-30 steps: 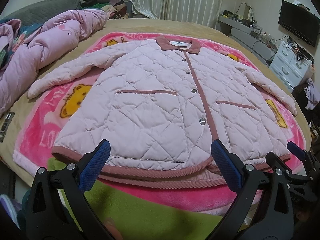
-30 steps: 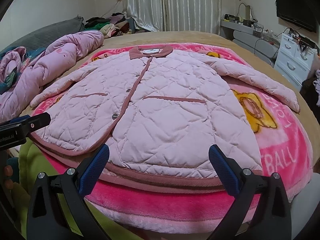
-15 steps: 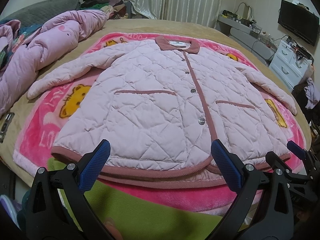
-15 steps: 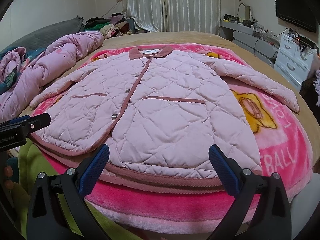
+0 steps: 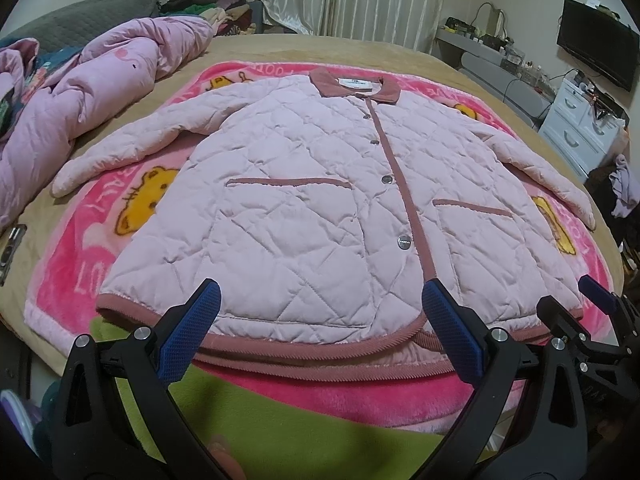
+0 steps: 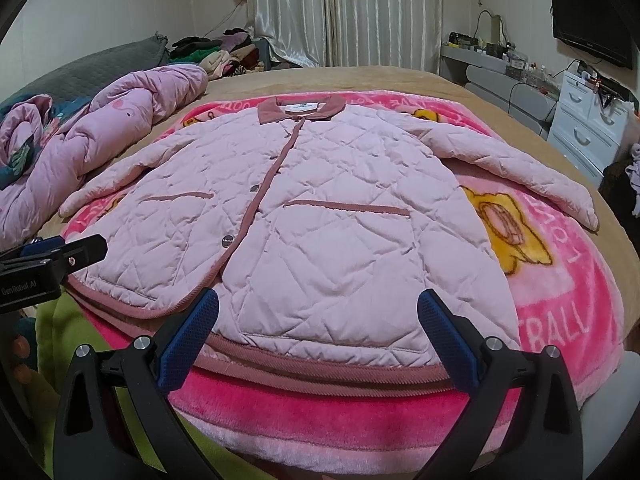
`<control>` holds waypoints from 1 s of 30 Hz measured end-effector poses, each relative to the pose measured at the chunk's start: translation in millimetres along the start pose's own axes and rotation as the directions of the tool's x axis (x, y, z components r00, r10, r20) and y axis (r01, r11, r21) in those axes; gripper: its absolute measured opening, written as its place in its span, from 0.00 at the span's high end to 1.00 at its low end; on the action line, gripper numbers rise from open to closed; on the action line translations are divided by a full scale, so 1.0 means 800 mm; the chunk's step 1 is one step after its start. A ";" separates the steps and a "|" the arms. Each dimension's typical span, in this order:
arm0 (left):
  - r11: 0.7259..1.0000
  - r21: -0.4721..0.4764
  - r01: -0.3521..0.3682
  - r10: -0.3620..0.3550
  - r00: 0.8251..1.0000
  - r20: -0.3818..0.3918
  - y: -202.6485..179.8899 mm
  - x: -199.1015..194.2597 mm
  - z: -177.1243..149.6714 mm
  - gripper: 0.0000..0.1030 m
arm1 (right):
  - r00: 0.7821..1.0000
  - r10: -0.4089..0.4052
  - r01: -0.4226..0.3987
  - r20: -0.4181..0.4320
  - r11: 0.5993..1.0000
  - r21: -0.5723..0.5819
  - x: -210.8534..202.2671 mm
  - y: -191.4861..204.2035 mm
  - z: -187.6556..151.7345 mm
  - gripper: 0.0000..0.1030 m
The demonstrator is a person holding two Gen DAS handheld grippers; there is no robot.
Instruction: Fold large clothes
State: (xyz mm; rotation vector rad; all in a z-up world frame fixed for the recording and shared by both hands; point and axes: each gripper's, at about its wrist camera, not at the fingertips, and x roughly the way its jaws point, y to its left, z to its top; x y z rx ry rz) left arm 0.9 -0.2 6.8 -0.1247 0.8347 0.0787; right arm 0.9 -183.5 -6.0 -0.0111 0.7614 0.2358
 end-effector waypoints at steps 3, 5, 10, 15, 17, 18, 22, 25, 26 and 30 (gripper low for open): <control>1.000 -0.004 -0.002 0.002 1.000 -0.005 0.001 0.001 0.000 0.08 | 1.000 0.005 -0.006 -0.003 1.000 -0.006 0.005 0.000 0.009 0.04; 1.000 -0.004 -0.005 0.005 1.000 -0.012 0.000 0.007 0.003 0.08 | 1.000 0.007 -0.007 -0.005 1.000 -0.006 0.010 -0.001 0.015 0.04; 1.000 0.011 -0.019 0.019 0.999 -0.041 -0.006 0.023 0.019 0.08 | 1.000 -0.002 0.002 0.006 1.000 -0.014 0.021 -0.003 0.029 0.04; 1.000 0.020 -0.019 0.020 0.999 -0.045 -0.008 0.035 0.038 0.08 | 1.000 -0.004 0.005 0.022 1.000 -0.020 0.031 -0.005 0.048 0.04; 1.000 0.019 -0.021 0.022 0.999 -0.045 -0.009 0.039 0.046 0.08 | 1.000 -0.008 0.009 0.025 1.000 -0.020 0.036 -0.005 0.055 0.04; 0.999 0.022 -0.024 0.025 0.999 -0.045 -0.010 0.041 0.049 0.08 | 1.000 -0.006 0.006 0.027 1.000 -0.021 0.038 -0.005 0.059 0.04; 0.999 0.024 -0.034 0.035 0.998 -0.048 -0.008 0.049 0.063 0.08 | 1.000 0.008 -0.007 0.024 1.000 -0.016 0.048 -0.006 0.072 0.04; 0.999 0.017 -0.037 0.038 0.998 -0.052 -0.005 0.054 0.074 0.08 | 1.000 0.011 -0.010 0.027 1.000 -0.018 0.055 -0.006 0.081 0.04; 0.999 0.017 -0.038 0.039 0.998 -0.051 -0.005 0.056 0.079 0.08 | 1.000 0.015 -0.015 0.023 1.000 -0.014 0.057 -0.007 0.084 0.04; 0.998 0.023 -0.050 0.051 0.998 -0.038 -0.004 0.060 0.095 0.08 | 1.000 0.012 -0.012 0.024 1.000 -0.002 0.071 -0.009 0.104 0.04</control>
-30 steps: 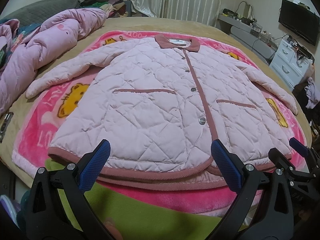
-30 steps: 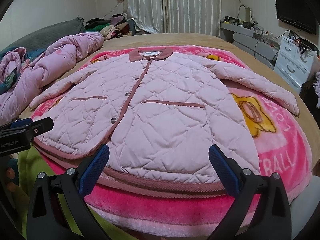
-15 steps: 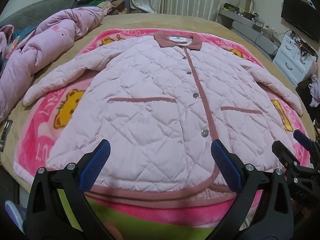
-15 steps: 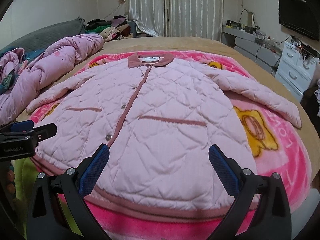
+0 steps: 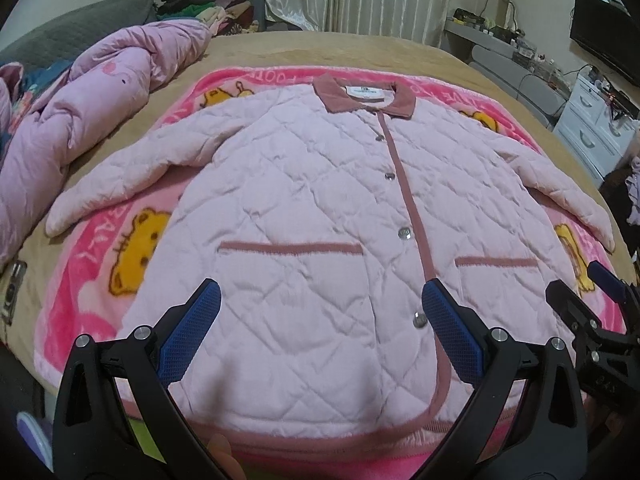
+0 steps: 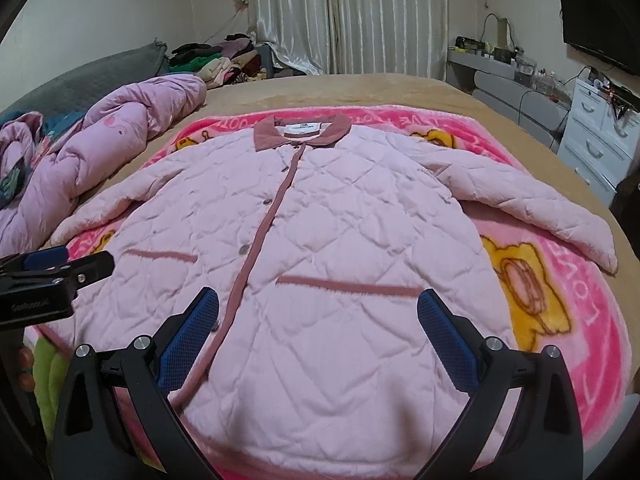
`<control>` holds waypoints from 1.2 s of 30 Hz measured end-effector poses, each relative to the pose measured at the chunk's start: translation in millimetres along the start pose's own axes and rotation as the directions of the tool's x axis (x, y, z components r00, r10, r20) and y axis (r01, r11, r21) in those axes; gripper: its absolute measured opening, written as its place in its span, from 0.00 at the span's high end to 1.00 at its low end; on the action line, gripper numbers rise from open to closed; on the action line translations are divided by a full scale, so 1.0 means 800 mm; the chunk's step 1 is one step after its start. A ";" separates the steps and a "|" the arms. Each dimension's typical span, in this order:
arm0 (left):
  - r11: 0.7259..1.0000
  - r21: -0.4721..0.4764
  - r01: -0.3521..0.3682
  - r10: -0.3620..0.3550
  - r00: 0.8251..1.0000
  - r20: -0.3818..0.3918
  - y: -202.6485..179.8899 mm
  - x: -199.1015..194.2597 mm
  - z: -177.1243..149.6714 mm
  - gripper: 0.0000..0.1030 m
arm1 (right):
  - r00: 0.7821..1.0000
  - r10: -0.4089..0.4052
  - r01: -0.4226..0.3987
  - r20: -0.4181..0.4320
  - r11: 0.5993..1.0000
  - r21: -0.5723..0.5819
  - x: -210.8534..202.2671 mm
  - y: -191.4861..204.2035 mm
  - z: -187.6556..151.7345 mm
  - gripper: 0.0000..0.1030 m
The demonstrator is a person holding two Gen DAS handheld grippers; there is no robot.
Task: Fold large clothes
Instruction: 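Move the right gripper to the jacket sleeve cuff and grasp it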
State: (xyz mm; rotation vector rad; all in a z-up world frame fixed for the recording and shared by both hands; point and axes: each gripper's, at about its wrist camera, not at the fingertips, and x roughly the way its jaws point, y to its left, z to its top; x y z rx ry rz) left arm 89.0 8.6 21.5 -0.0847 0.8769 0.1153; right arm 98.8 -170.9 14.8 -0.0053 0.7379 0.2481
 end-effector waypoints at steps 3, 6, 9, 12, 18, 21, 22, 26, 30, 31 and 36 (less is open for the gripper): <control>1.000 -0.004 0.002 -0.002 1.000 0.004 0.003 0.003 0.012 0.08 | 1.000 0.007 -0.007 -0.005 1.000 0.014 0.013 -0.001 0.015 0.04; 1.000 -0.007 -0.001 0.001 1.000 0.013 0.004 0.004 0.025 0.08 | 1.000 0.002 -0.002 0.003 1.000 0.021 0.022 -0.002 0.030 0.04; 1.000 -0.003 -0.006 0.006 1.000 0.015 0.005 0.008 0.038 0.08 | 1.000 -0.014 0.014 0.019 1.000 0.021 0.030 -0.001 0.044 0.04; 1.000 0.002 -0.012 0.012 1.000 0.014 0.006 0.014 0.049 0.08 | 1.000 -0.011 0.011 0.024 1.000 0.021 0.040 -0.001 0.056 0.04; 1.000 -0.004 -0.027 0.027 1.000 0.012 0.016 0.028 0.070 0.08 | 0.999 -0.008 0.007 0.036 0.999 0.036 0.058 -0.006 0.084 0.04; 1.000 -0.007 -0.030 0.030 0.999 0.015 0.018 0.037 0.087 0.08 | 0.999 -0.030 0.028 0.041 0.999 0.042 0.069 -0.010 0.095 0.04; 1.000 -0.005 -0.031 0.031 0.999 0.016 0.018 0.039 0.093 0.08 | 0.999 -0.033 0.031 0.039 0.998 0.047 0.073 -0.013 0.098 0.04; 1.000 -0.004 -0.025 0.025 1.000 0.011 0.018 0.053 0.114 0.08 | 0.997 -0.063 0.060 0.041 0.996 0.066 0.092 -0.026 0.112 0.04; 1.000 0.005 -0.011 0.011 1.000 0.001 0.013 0.070 0.132 0.08 | 0.994 -0.097 0.093 0.042 0.991 0.095 0.108 -0.047 0.127 0.04; 1.000 0.008 -0.012 0.012 1.000 0.000 0.011 0.073 0.135 0.08 | 0.994 -0.106 0.102 0.040 0.990 0.102 0.111 -0.053 0.130 0.04; 1.000 0.018 -0.006 0.006 1.000 -0.011 0.000 0.098 0.154 0.08 | 0.987 -0.158 0.151 0.031 0.974 0.168 0.133 -0.096 0.146 0.04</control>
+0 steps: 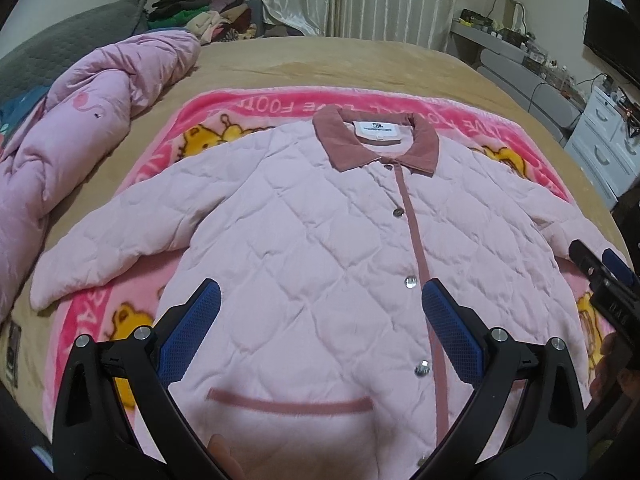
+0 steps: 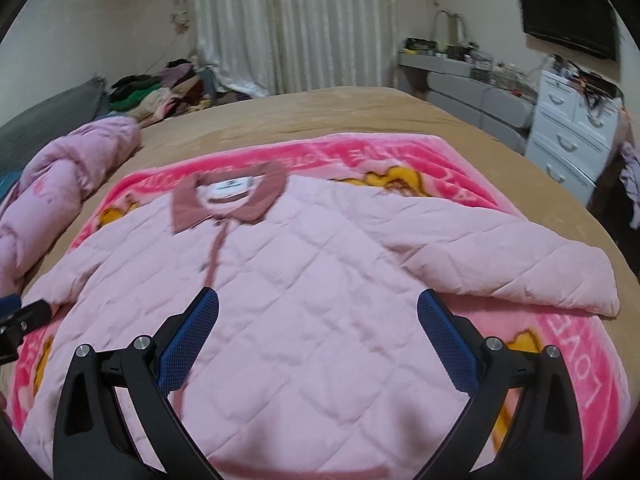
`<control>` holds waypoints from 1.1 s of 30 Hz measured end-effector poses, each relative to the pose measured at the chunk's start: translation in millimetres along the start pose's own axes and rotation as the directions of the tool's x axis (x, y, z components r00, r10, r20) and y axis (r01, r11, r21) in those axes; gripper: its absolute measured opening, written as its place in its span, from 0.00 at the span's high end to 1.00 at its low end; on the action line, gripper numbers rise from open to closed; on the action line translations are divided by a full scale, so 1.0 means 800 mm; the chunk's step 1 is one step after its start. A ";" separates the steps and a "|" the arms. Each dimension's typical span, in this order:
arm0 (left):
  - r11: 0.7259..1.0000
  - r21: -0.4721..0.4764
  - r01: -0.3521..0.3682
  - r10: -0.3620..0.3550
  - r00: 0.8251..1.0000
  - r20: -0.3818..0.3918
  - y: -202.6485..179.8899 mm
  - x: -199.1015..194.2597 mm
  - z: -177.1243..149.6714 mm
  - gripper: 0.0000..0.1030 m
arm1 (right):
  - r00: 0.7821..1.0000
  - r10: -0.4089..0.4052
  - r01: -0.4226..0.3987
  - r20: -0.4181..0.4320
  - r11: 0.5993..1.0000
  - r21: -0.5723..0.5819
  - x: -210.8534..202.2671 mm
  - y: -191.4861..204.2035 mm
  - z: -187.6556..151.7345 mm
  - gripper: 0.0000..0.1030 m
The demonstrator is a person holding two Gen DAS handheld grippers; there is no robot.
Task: Fold large clothes
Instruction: 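Move the right gripper to the jacket sleeve cuff and grasp it, then lift the sleeve with the right gripper and carry it across the jacket front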
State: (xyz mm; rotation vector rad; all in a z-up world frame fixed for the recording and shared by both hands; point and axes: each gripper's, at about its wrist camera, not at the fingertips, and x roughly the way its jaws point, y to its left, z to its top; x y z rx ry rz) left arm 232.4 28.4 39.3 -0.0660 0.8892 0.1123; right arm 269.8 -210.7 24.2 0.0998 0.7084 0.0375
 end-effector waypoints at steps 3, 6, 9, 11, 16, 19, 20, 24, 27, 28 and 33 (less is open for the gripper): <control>1.000 -0.007 0.019 -0.019 1.000 -0.018 -0.007 0.017 0.009 0.08 | 1.000 -0.020 0.021 -0.016 0.998 0.057 0.016 -0.027 0.009 0.04; 1.000 0.001 0.024 -0.024 0.999 -0.032 -0.016 0.031 0.015 0.08 | 0.998 -0.047 0.050 -0.028 0.992 0.113 0.031 -0.057 0.015 0.04; 1.000 0.012 0.013 -0.012 0.999 -0.037 -0.028 0.045 0.020 0.08 | 0.995 -0.090 0.094 -0.037 0.983 0.158 0.043 -0.087 0.016 0.04; 1.000 0.028 0.006 -0.005 0.999 -0.040 -0.036 0.053 0.022 0.08 | 0.992 -0.115 0.123 -0.053 0.973 0.194 0.053 -0.110 0.015 0.04; 0.999 0.048 0.017 -0.014 0.998 -0.069 -0.050 0.075 0.022 0.08 | 0.985 -0.145 0.165 -0.091 0.941 0.294 0.070 -0.165 0.007 0.04; 0.998 0.055 0.017 -0.012 0.997 -0.083 -0.056 0.085 0.019 0.08 | 0.979 -0.171 0.199 -0.110 0.918 0.343 0.076 -0.196 0.001 0.04; 0.998 0.058 0.014 -0.009 0.996 -0.088 -0.058 0.088 0.018 0.08 | 0.978 -0.175 0.205 -0.114 0.910 0.362 0.078 -0.207 -0.001 0.04; 0.998 0.060 0.007 0.000 0.994 -0.112 -0.063 0.102 0.015 0.08 | 0.966 -0.209 0.256 -0.153 0.857 0.448 0.088 -0.260 -0.012 0.04; 0.999 0.054 0.003 0.003 0.993 -0.115 -0.066 0.109 0.012 0.08 | 0.960 -0.221 0.279 -0.173 0.815 0.508 0.093 -0.296 -0.023 0.04; 0.999 0.054 0.003 0.003 0.993 -0.116 -0.066 0.111 0.012 0.08 | 0.958 -0.222 0.285 -0.181 0.800 0.528 0.096 -0.308 -0.027 0.04; 0.998 0.065 -0.017 0.025 0.994 -0.110 -0.071 0.120 0.014 0.08 | 0.950 -0.209 0.310 -0.230 0.710 0.633 0.108 -0.363 -0.048 0.04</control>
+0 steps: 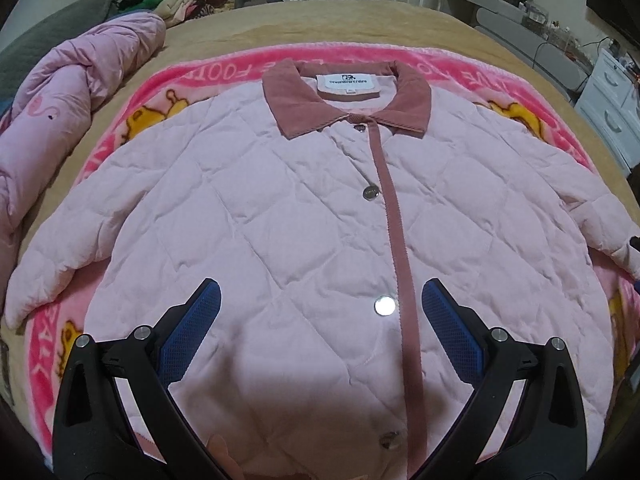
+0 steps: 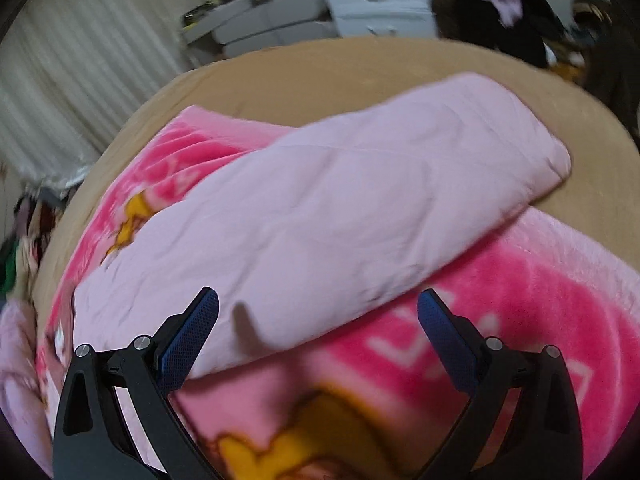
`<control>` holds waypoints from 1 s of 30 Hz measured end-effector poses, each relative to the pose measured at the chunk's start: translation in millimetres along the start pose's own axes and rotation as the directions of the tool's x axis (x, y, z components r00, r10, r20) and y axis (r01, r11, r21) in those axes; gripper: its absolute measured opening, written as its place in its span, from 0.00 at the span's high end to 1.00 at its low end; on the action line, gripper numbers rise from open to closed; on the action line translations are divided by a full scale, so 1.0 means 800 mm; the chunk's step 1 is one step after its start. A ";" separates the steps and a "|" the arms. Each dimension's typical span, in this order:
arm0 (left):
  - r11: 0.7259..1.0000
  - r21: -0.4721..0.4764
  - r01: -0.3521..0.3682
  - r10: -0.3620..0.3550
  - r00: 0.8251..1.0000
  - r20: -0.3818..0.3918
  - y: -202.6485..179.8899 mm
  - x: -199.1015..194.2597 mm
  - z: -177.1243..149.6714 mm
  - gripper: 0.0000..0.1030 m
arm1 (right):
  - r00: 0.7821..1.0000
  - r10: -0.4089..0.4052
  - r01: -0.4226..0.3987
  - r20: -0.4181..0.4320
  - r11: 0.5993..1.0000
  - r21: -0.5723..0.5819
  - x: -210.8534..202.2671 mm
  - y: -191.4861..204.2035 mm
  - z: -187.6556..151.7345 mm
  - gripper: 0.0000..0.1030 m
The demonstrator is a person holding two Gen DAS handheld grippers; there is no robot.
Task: Fold large clothes
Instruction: 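Lift the sleeve with the right gripper and carry it across the jacket front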
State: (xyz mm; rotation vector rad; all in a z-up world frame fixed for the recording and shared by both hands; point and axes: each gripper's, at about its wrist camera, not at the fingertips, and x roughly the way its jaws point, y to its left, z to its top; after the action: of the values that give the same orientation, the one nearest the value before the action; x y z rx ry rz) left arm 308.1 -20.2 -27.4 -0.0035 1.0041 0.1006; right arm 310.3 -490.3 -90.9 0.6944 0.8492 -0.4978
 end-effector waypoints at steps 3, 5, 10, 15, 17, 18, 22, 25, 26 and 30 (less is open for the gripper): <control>1.000 -0.002 0.005 -0.005 1.000 0.008 -0.002 0.003 0.004 0.08 | 1.000 -0.009 0.009 -0.002 0.997 0.072 0.015 -0.025 0.012 0.04; 1.000 0.003 -0.002 0.002 1.000 -0.001 -0.002 0.006 0.007 0.08 | 1.000 0.002 -0.001 -0.003 0.992 0.125 0.024 -0.040 0.022 0.04; 1.000 -0.009 -0.022 0.022 1.000 -0.001 0.008 0.005 0.014 0.08 | 0.999 0.019 -0.029 0.046 0.972 0.232 0.038 -0.067 0.053 0.04; 0.999 -0.032 -0.041 0.041 0.999 -0.003 0.020 0.000 0.021 0.08 | 0.996 0.040 -0.065 0.084 0.943 0.327 0.044 -0.091 0.075 0.20; 0.998 -0.036 -0.052 0.052 0.999 -0.011 0.025 -0.003 0.026 0.08 | 0.991 0.060 -0.096 0.119 0.941 0.323 0.037 -0.091 0.083 0.57; 0.997 -0.039 -0.060 0.060 0.998 -0.012 0.028 -0.005 0.028 0.08 | 0.988 0.079 -0.118 0.135 0.943 0.312 0.033 -0.089 0.086 0.63; 0.996 -0.054 -0.067 0.067 0.998 -0.009 0.037 -0.013 0.038 0.08 | 0.968 0.142 -0.181 0.208 0.967 0.182 -0.003 -0.051 0.101 0.78; 0.994 -0.093 -0.057 0.056 0.998 -0.012 0.050 -0.020 0.046 0.08 | 0.945 0.203 -0.231 0.255 0.969 0.083 -0.037 -0.013 0.108 0.80; 0.993 -0.105 -0.055 0.054 0.998 -0.011 0.054 -0.022 0.047 0.08 | 0.938 0.224 -0.244 0.264 0.968 0.048 -0.048 -0.003 0.112 0.81; 0.989 -0.143 -0.046 0.048 0.999 0.008 0.076 -0.035 0.051 0.08 | 0.907 0.306 -0.285 0.289 0.952 -0.115 -0.096 0.061 0.114 0.82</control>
State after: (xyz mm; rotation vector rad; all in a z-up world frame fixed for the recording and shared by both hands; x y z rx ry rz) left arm 322.2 39.9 21.0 -0.1104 0.9840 0.2155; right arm 343.9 -513.9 30.6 0.6478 0.4575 -0.2882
